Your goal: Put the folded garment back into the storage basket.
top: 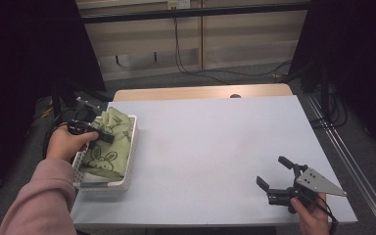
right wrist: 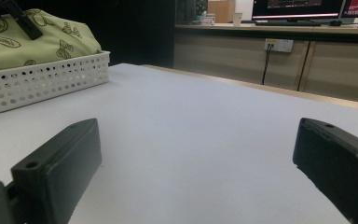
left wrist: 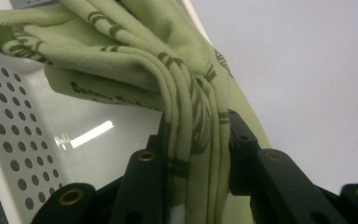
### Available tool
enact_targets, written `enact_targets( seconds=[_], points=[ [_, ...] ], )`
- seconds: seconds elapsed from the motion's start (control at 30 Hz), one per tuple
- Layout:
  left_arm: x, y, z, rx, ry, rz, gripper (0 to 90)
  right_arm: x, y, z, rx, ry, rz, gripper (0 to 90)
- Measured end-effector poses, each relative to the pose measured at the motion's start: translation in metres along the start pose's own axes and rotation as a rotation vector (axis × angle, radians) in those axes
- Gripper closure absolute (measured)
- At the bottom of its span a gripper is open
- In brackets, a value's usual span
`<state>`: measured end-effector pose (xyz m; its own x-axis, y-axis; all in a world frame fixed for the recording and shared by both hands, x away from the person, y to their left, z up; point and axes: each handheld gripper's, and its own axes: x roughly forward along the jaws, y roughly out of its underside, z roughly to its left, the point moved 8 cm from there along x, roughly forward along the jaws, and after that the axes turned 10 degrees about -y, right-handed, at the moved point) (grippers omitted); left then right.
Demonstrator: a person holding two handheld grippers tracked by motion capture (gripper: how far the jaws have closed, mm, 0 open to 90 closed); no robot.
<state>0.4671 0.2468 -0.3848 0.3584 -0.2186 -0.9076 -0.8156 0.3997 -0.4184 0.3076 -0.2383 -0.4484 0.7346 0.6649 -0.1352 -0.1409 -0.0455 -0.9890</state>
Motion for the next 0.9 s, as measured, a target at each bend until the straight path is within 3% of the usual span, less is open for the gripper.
enact_targets(
  seconds=[0.1,0.13,0.17,0.2,0.33,0.43,0.47,0.5,0.57,0.63,0.83,0.9],
  points=[
    [0.0,0.0,0.001,0.004,-0.006,0.0,72.6,0.0,0.0,0.0,0.0,0.0,0.0,0.6],
    [0.0,0.0,0.002,-0.008,-0.014,0.003,72.5,0.0,0.0,0.0,0.0,0.001,0.0,0.6],
    [0.002,0.002,0.0,-0.022,0.005,0.014,72.5,0.0,0.0,0.0,0.0,0.001,0.0,0.6],
    [0.003,0.002,0.002,-0.017,-0.012,0.01,72.5,0.0,0.0,0.0,0.001,0.001,-0.001,0.6],
    [0.007,0.004,0.003,-0.002,-0.007,0.013,72.4,0.0,0.0,0.0,0.003,0.001,-0.001,0.6],
    [0.009,0.005,0.002,-0.015,-0.013,0.017,72.3,0.0,0.0,-0.001,-0.001,0.001,0.001,0.6],
    [0.01,0.006,0.0,-0.032,0.001,0.016,72.3,0.0,0.0,-0.001,-0.001,0.002,0.001,0.6],
    [0.01,0.006,0.002,-0.017,-0.016,0.013,72.2,0.0,0.0,0.0,-0.002,0.001,0.001,0.6],
    [0.011,0.007,0.0,-0.029,-0.001,0.013,72.2,0.0,0.0,0.0,0.001,0.001,0.0,0.6],
    [0.012,0.007,0.001,-0.012,-0.006,0.016,72.1,0.0,0.0,0.0,0.001,0.001,-0.001,0.6],
    [0.016,0.009,0.0,-0.039,-0.002,0.018,72.0,0.0,0.0,0.0,-0.001,0.001,0.0,0.6],
    [0.018,0.01,0.001,-0.031,-0.005,0.013,72.0,0.0,0.0,0.0,0.0,0.001,-0.001,0.6]
  ],
)
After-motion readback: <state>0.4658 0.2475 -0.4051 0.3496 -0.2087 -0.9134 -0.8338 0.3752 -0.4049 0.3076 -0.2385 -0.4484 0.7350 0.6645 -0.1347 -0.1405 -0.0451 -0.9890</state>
